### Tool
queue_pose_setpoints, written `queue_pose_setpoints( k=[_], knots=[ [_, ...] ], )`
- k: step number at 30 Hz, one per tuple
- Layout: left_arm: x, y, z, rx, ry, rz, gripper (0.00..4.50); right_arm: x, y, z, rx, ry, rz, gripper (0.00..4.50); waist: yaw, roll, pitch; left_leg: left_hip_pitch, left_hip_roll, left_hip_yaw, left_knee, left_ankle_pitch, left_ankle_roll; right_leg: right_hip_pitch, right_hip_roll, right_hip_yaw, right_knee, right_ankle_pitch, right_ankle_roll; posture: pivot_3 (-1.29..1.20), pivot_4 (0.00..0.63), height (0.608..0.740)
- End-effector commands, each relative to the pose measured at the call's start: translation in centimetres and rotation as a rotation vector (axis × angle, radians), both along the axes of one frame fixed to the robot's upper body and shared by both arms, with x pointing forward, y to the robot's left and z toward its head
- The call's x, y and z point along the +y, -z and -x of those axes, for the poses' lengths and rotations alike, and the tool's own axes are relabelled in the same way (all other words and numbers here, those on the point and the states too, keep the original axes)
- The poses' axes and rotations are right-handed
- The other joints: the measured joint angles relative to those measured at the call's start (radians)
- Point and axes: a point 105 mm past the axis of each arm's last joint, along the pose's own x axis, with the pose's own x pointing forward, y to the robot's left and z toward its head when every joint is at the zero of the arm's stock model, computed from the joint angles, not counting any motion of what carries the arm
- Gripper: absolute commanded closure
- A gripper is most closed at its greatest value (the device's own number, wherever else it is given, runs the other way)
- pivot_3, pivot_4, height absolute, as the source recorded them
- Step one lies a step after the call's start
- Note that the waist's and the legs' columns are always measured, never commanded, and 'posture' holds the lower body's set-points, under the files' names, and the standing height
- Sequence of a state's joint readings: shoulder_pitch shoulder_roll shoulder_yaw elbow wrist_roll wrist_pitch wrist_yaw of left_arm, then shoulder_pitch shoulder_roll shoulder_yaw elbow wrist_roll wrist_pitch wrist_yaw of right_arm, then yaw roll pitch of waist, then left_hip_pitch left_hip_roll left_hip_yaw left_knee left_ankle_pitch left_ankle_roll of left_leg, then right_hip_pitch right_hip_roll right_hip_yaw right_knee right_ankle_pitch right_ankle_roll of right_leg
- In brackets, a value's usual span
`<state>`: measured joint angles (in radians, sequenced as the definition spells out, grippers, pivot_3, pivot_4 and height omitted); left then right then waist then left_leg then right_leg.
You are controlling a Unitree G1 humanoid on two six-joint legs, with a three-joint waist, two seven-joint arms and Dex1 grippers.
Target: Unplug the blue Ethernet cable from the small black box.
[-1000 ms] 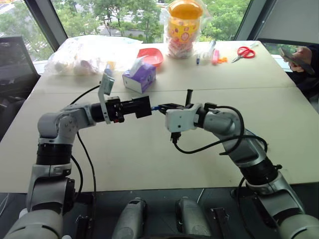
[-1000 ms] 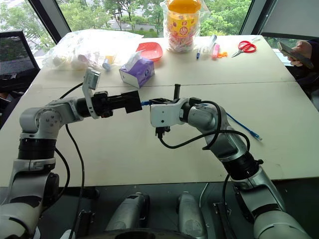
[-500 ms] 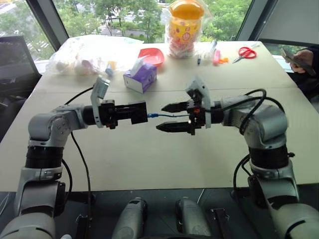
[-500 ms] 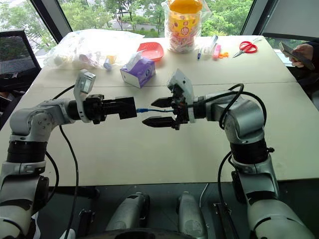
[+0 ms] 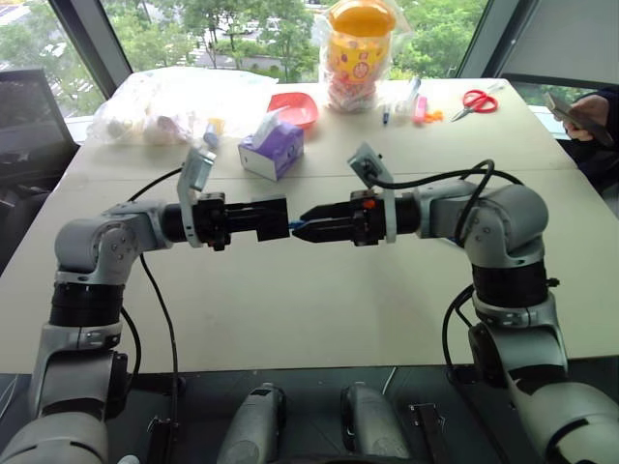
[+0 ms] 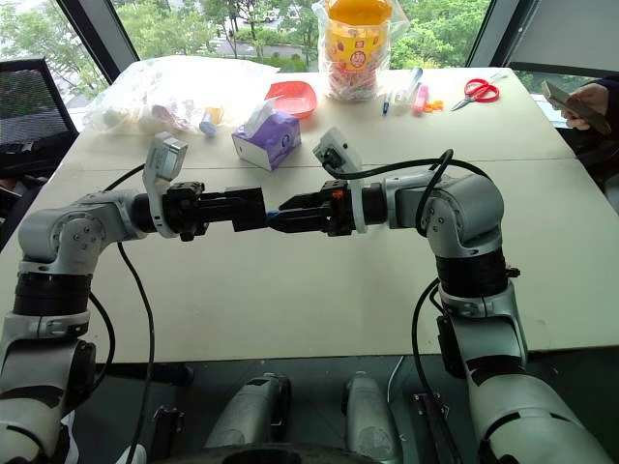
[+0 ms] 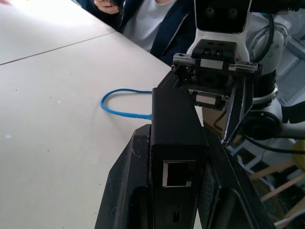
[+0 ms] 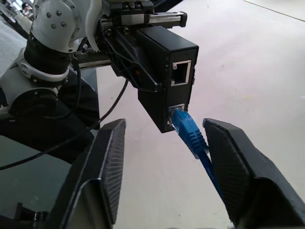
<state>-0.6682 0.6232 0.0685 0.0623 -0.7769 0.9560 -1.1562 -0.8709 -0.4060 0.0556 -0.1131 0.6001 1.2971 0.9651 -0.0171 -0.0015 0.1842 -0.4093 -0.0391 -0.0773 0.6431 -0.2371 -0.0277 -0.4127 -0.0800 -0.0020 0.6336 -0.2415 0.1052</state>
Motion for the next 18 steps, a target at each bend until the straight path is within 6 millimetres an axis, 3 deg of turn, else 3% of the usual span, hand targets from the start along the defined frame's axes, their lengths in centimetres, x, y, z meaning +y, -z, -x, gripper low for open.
queue_pose_setpoints(
  k=[1,9,12,14,16,18],
  knots=[
    [-0.3,-1.6,0.6,-0.060,0.032,0.032,3.97,0.7,-0.6,0.6,-0.022,-0.057,-0.005,1.85,0.000,0.000,0.000,0.000,0.000,0.000,0.000,0.000,0.000,0.000,0.000,0.000,0.000,0.000,0.000,0.00,0.150,0.740],
    [-0.5,-1.7,1.1,-0.055,0.057,0.041,3.97,0.7,-0.4,0.6,-0.029,-0.067,0.020,1.85,-0.001,0.000,0.000,0.000,0.000,0.000,0.000,0.000,0.000,0.000,0.000,0.000,0.000,0.000,0.000,0.00,0.150,0.740],
    [-0.5,-1.4,1.4,-0.053,0.064,0.034,3.97,0.8,-0.4,0.6,-0.028,-0.070,0.021,2.62,0.000,0.000,0.000,0.000,0.000,0.000,0.000,0.000,0.000,0.000,0.000,0.000,0.000,0.000,0.000,0.00,0.150,0.740],
    [-0.5,-1.2,1.6,-0.052,0.070,0.025,3.97,0.7,-0.4,0.6,-0.028,-0.075,0.025,3.67,-0.001,0.000,0.000,0.000,0.000,0.000,0.000,0.000,0.000,0.000,0.000,0.000,0.000,0.000,0.000,0.00,0.150,0.740],
    [-0.4,-1.0,1.8,-0.052,0.082,0.013,3.97,0.6,-0.4,0.7,-0.026,-0.081,0.030,4.37,-0.001,0.000,0.000,0.000,0.000,0.000,0.000,0.000,0.000,0.000,0.000,0.000,0.000,0.000,0.000,0.00,0.150,0.740],
    [-0.3,-0.8,2.0,-0.053,0.091,0.002,3.97,0.5,-0.5,0.7,-0.023,-0.085,0.033,4.37,-0.001,0.000,0.000,0.000,0.000,0.000,0.000,0.000,0.000,0.000,0.000,0.000,0.000,0.000,0.000,0.00,0.150,0.740]
  ],
)
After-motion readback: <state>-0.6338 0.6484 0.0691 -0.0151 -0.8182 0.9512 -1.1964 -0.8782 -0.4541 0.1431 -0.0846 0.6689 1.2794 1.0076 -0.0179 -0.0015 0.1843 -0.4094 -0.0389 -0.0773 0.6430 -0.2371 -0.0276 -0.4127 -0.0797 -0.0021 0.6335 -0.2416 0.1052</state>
